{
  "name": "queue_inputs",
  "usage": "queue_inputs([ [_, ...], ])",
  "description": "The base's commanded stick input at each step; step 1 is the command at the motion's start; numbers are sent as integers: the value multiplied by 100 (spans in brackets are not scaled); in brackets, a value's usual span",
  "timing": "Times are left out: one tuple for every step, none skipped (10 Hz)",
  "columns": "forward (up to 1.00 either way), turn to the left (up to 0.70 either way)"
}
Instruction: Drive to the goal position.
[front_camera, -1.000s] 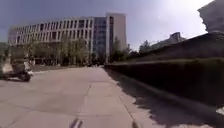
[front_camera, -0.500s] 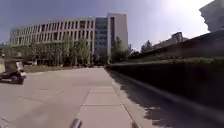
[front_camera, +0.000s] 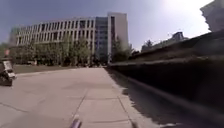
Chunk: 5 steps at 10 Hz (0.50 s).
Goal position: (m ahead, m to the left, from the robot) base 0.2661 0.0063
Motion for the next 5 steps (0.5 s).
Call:
queue_inputs([
  [100,0],
  [100,0],
  [100,-2],
  [100,-33],
  [100,-40],
])
